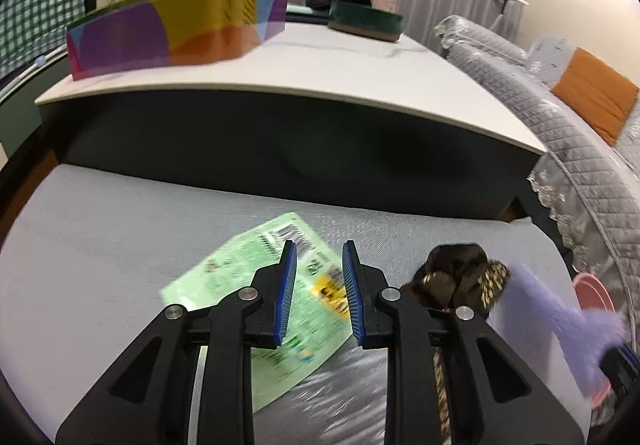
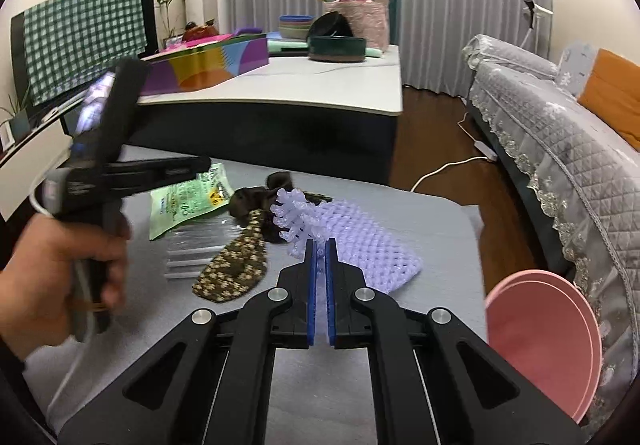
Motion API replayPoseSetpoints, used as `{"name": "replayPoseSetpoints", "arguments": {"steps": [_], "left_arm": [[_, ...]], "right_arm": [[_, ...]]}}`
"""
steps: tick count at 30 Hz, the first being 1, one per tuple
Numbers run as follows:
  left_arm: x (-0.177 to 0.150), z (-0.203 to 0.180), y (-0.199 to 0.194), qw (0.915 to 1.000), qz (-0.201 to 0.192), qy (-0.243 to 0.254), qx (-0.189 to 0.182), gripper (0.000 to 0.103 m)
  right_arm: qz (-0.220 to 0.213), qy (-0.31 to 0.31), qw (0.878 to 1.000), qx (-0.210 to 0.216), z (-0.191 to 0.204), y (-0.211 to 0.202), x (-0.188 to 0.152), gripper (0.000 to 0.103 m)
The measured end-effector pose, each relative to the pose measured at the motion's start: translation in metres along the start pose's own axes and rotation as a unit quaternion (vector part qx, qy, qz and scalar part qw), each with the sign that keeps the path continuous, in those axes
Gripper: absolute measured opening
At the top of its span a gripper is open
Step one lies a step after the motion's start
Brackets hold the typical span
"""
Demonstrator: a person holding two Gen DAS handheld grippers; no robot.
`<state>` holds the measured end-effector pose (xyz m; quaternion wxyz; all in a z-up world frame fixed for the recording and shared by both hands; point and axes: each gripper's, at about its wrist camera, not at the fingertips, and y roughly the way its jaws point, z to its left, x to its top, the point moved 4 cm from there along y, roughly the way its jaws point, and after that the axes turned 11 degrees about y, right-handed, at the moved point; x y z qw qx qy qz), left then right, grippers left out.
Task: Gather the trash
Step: 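Grasp the purple foam net with right gripper while left grasps green snack packet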
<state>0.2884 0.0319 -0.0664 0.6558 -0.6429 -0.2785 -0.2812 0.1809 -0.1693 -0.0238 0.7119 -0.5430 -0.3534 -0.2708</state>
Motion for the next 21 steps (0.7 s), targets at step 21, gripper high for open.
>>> {"name": "replayPoseSetpoints", "arguments": {"steps": [21], "left_arm": [[-0.009,-0.012,-0.044,0.9969,0.034,0.004,0.071,0.003]], "right_arm": [[-0.02,0.019,1.0,-0.003,-0.029,-0.026,0.005,0.004]]}}
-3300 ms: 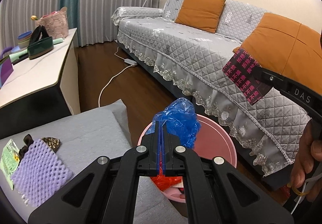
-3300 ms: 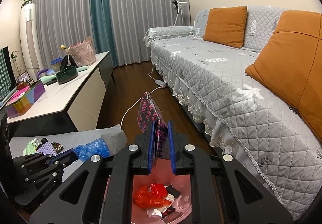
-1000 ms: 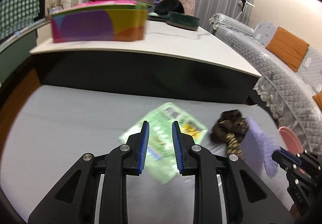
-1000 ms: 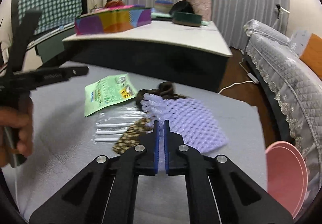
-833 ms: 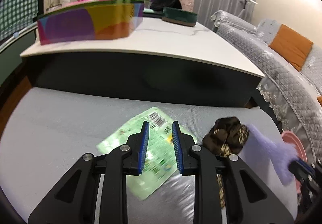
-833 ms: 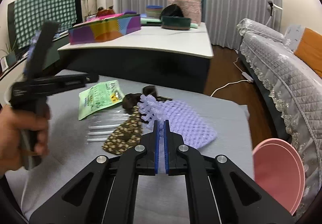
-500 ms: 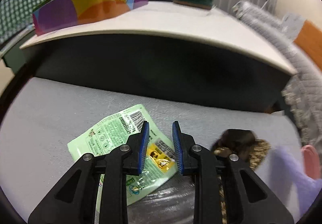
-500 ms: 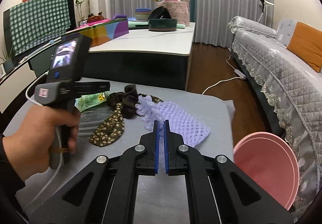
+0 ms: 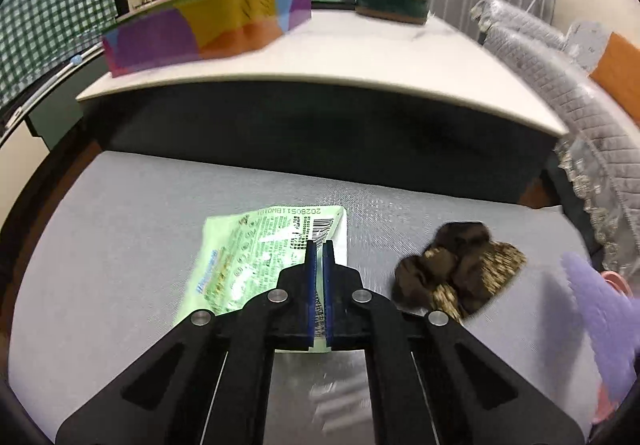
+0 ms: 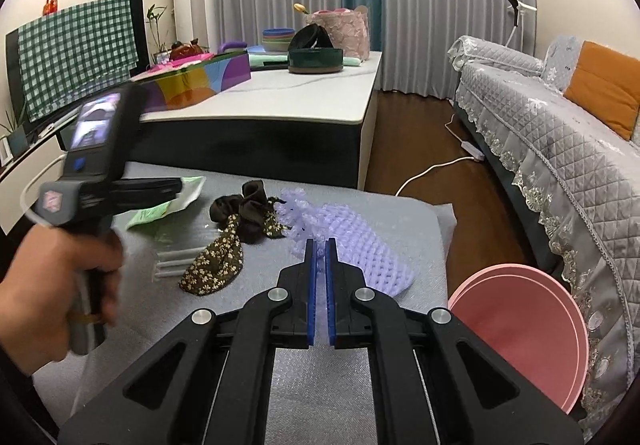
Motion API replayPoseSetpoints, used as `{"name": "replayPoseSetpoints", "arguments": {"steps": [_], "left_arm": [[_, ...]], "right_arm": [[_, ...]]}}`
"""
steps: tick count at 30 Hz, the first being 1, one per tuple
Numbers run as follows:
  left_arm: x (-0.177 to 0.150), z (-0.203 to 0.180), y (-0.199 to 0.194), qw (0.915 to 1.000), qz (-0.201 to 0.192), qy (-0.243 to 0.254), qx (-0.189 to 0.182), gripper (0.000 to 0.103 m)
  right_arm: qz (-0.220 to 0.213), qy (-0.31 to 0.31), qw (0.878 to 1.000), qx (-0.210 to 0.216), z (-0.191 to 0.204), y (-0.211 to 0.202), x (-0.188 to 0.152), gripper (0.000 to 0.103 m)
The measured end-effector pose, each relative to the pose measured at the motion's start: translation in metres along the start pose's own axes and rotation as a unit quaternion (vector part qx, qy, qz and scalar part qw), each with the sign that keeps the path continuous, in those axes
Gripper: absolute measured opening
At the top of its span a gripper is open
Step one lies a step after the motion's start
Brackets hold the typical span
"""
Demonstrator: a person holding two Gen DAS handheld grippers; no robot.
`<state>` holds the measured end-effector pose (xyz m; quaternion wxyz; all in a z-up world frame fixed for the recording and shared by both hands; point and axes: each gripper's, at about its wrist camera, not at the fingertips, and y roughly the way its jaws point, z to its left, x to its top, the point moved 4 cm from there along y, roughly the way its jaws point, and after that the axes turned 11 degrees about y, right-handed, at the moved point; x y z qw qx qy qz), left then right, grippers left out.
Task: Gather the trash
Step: 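Grasp the purple foam net with right gripper while left grasps green snack packet, then carry the foam net and green packet with both grippers over the pink bin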
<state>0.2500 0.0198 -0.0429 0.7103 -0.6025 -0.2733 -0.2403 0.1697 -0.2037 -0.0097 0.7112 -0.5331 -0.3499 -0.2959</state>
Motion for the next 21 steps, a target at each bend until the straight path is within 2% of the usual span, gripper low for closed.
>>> {"name": "replayPoseSetpoints", "arguments": {"steps": [4,11,21], "left_arm": [[-0.008,0.005,-0.046,0.9978,-0.05,0.013,-0.041,0.001],[-0.02,0.012,-0.109,0.9913,-0.095,0.027,-0.087,0.001],[-0.032,0.018,-0.145,0.985,-0.129,0.024,-0.112,0.001]], "right_arm": [[-0.016,-0.002,1.0,0.003,0.003,-0.015,0.004,0.004],[-0.039,0.001,0.999,0.004,0.006,-0.042,0.01,0.004],[-0.063,-0.011,0.998,0.005,0.011,-0.072,0.011,0.004]]}}
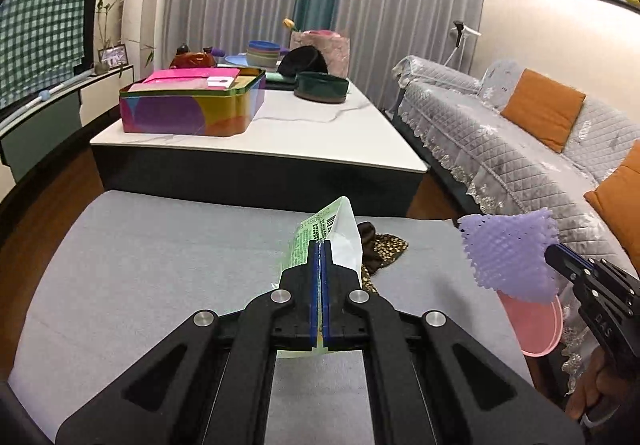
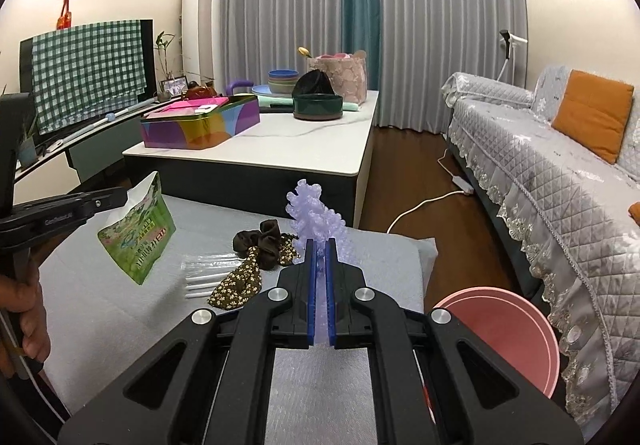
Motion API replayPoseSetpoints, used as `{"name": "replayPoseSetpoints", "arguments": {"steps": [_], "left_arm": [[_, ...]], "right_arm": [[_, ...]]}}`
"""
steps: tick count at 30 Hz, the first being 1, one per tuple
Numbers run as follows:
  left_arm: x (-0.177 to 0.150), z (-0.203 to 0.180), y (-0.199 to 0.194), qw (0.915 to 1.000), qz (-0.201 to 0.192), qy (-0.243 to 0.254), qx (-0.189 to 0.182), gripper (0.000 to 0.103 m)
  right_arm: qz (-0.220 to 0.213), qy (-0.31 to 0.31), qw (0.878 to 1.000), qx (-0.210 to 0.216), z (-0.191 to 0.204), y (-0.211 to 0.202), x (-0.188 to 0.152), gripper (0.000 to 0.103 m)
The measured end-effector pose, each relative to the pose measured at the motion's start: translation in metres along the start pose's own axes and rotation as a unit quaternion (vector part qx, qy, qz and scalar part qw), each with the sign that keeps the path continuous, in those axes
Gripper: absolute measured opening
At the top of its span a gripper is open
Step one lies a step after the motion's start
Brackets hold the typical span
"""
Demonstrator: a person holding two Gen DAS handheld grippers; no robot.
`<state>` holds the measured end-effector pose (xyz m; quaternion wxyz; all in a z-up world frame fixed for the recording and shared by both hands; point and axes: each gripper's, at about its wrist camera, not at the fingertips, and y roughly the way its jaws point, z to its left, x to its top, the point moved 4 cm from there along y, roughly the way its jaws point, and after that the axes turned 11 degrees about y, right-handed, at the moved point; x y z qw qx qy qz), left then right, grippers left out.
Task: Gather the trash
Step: 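Carry the foam net and green packet with both grippers over the pink bin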
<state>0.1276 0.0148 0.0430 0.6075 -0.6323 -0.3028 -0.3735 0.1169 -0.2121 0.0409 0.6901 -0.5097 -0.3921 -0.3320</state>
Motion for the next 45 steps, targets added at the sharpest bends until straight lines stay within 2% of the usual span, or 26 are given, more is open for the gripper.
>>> {"name": "replayPoseSetpoints", "arguments": {"steps": [6,25,45], "left_arm": [[-0.001,-0.014,-0.008,0.9996,-0.016,0.019,-0.017,0.001],[0.0,-0.039,-0.012,0.997,-0.039,0.053,-0.041,0.001],[0.0,-0.093,0.004,0.9932,-0.03,0.078,-0.081,0.001]], "right_arm": [[-0.014,-0.01,1.0,-0.004,-0.002,-0.013,0.002,0.004],[-0.026,0.009,0.999,-0.016,-0.019,-0.018,0.012,0.004],[-0.07,0.038,0.995,-0.055,-0.073,-0.052,0.037,0.004]]}}
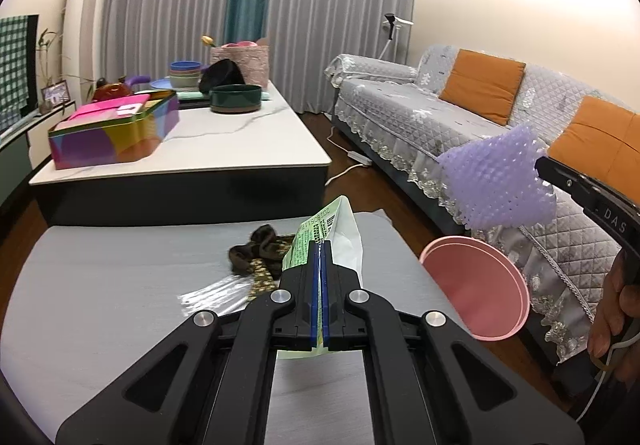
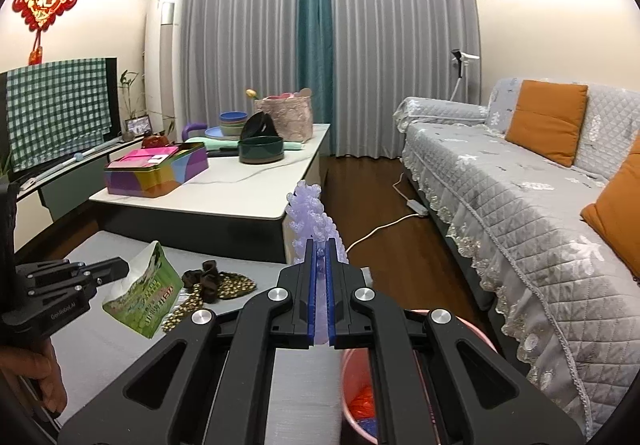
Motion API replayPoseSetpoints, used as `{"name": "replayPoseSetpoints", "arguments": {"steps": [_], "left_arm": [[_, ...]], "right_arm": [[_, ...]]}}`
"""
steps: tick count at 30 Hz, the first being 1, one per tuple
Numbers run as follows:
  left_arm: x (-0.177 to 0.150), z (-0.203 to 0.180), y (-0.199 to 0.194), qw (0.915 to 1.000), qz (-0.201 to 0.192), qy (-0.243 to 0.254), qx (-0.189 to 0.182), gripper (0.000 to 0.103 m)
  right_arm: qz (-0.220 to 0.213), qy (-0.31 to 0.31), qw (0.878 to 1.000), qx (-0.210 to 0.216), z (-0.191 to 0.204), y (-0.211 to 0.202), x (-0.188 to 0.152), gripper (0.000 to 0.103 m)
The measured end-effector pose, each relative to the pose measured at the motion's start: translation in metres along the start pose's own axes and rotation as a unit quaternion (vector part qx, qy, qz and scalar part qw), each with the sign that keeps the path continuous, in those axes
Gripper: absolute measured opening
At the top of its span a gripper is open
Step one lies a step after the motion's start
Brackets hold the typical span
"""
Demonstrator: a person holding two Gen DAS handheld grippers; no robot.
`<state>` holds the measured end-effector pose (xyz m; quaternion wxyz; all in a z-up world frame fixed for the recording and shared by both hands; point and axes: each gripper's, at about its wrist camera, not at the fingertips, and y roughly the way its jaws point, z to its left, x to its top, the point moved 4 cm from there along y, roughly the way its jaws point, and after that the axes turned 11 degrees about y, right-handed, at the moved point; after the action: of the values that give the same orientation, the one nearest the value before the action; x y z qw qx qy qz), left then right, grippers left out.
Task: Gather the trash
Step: 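Carry the foam net and green packet with both grippers over the pink bin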
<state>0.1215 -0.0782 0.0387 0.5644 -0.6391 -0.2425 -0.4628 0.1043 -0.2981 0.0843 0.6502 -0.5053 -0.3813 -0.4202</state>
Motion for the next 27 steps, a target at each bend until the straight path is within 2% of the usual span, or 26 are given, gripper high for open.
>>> {"name": "replayPoseSetpoints", "arguments": {"steps": [17,27], "left_arm": [[0.022,-0.066,0.036,0.9978,0.003,0.024,-0.062,0.001],[0.042,-0.118,0.064,0.993,-0.001,0.041,-0.111,0.001]], "right_arm": [[-0.02,0.032,0.996,-0.076,-0.081,-0.017,0.024,0.004],[-0.01,0.064,0.991,-0.116,-0.138,-0.017,0.03,0.004]]}}
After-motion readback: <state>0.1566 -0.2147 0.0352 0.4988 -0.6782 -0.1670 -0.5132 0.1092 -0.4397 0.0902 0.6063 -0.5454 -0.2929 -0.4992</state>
